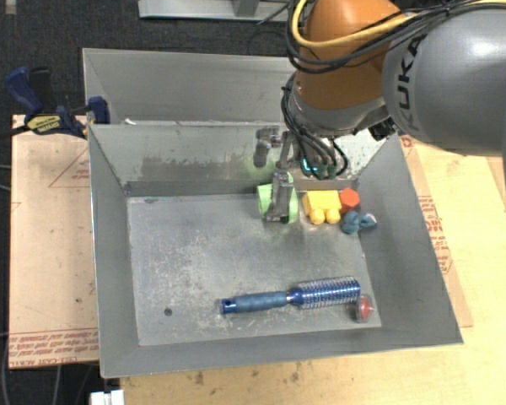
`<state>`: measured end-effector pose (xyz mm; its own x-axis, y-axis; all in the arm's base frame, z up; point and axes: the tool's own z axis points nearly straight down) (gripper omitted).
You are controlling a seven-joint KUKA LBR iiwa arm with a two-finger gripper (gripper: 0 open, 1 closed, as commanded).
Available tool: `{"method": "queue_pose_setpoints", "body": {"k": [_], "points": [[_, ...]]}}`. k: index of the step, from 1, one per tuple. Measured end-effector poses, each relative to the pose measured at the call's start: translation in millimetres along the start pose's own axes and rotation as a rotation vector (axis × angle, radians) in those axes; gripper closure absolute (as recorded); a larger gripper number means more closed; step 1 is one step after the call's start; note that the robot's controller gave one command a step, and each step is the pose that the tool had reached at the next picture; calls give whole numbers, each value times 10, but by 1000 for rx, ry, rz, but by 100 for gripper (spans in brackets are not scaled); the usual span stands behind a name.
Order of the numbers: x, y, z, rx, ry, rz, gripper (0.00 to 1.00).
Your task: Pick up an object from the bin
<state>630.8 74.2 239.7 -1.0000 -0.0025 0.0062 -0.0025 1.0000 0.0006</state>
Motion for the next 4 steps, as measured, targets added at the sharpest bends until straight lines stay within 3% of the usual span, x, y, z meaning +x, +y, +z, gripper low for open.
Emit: {"method": "queue_pose_setpoints", "body": {"k": [1, 2, 3, 4], "points": [[846, -14, 1232, 0, 4, -144, 0], [1340, -122, 1728, 0, -5, -168, 0], [1323, -121, 1704, 0, -7, -168, 100], [1412, 29, 356, 0, -16, -229, 100]]}}
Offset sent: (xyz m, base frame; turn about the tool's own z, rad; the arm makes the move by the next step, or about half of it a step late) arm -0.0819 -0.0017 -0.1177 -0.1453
